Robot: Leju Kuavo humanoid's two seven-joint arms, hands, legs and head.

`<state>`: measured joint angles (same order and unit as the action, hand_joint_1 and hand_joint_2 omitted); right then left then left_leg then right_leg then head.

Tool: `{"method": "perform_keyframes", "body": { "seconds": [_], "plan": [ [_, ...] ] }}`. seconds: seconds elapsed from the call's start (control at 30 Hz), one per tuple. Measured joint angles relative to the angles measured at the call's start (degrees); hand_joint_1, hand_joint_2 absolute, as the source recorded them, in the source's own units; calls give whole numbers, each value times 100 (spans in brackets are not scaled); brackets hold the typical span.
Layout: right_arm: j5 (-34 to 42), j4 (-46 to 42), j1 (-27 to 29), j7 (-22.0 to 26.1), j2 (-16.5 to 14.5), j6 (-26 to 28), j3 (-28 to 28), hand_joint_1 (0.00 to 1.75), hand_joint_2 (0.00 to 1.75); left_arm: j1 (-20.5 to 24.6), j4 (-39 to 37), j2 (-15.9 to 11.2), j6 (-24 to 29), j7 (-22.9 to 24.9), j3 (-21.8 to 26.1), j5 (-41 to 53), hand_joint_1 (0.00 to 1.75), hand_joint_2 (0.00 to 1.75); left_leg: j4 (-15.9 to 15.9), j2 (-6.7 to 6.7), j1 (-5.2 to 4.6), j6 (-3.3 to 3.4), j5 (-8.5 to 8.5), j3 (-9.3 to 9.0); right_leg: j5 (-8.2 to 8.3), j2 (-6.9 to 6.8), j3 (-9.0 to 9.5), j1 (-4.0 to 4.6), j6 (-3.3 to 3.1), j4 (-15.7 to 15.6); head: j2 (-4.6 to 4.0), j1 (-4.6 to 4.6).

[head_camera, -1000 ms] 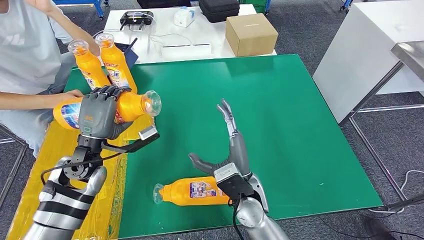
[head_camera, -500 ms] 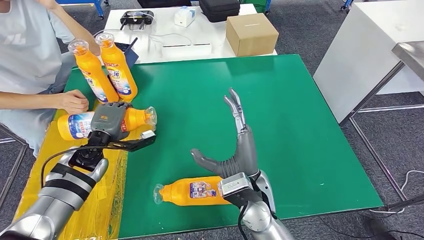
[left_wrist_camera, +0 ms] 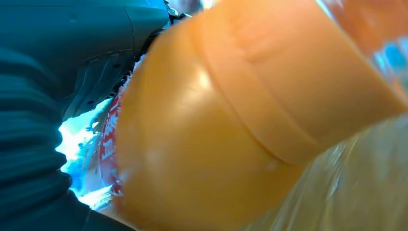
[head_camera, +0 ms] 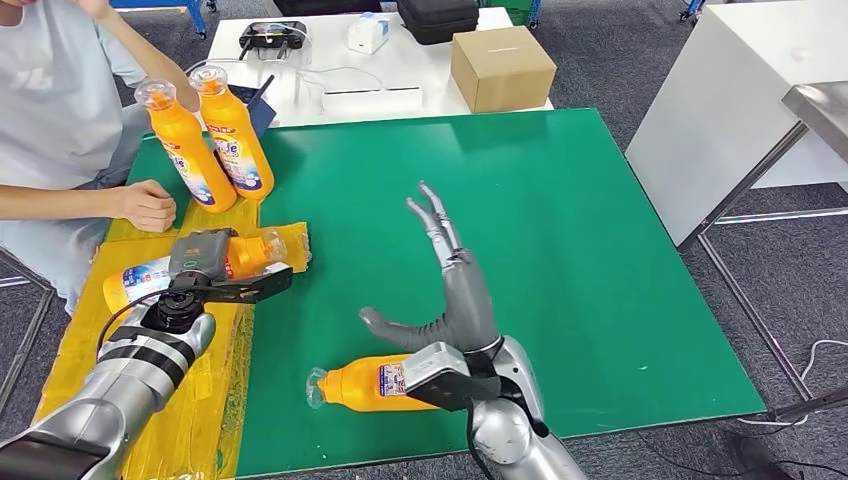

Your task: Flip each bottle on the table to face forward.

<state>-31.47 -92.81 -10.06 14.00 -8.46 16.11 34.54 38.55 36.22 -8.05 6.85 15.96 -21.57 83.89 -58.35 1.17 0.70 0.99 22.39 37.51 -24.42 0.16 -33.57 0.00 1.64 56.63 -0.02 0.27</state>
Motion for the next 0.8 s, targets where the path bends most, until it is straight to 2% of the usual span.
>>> {"method": "perform_keyframes", "body": {
  "seconds": [0.2,0.33,0.47,0.57,0.67,0.8],
  "plan": [
    [-470,441,-255,-266,108,-440,321,0,175,98,-554,19,-72,1,245,-69,0,175,0,5,0,0,0,-1,-1,-4,5,0,0,0,0,0],
    [-573,603,-351,-346,156,-552,450,0,175,166,-732,26,-129,-9,319,-102,0,175,0,4,-1,0,0,-5,0,-4,9,0,0,0,0,1],
    [-931,846,-508,-620,226,-848,638,0,175,186,-860,34,-93,-135,443,-249,0,175,1,3,-1,-1,0,-22,0,-3,23,1,-1,0,0,-1],
    [-1315,1158,-618,-836,318,-1013,817,0,175,170,-914,58,113,-477,583,-544,0,175,1,4,-1,-3,-3,-30,0,-4,31,3,-1,0,0,-1],
    [-1654,1514,-653,-996,440,-1026,966,0,175,67,-841,109,554,-1068,792,-1046,0,175,1,10,-1,-4,-5,-29,0,-8,32,2,-1,0,0,-1],
    [-1988,1821,-642,-1148,598,-1010,1101,0,175,-328,-281,226,1052,-1845,1047,-1872,0,175,0,7,-4,-3,-5,-24,0,-7,28,-2,-1,0,0,0]
  ]
}}
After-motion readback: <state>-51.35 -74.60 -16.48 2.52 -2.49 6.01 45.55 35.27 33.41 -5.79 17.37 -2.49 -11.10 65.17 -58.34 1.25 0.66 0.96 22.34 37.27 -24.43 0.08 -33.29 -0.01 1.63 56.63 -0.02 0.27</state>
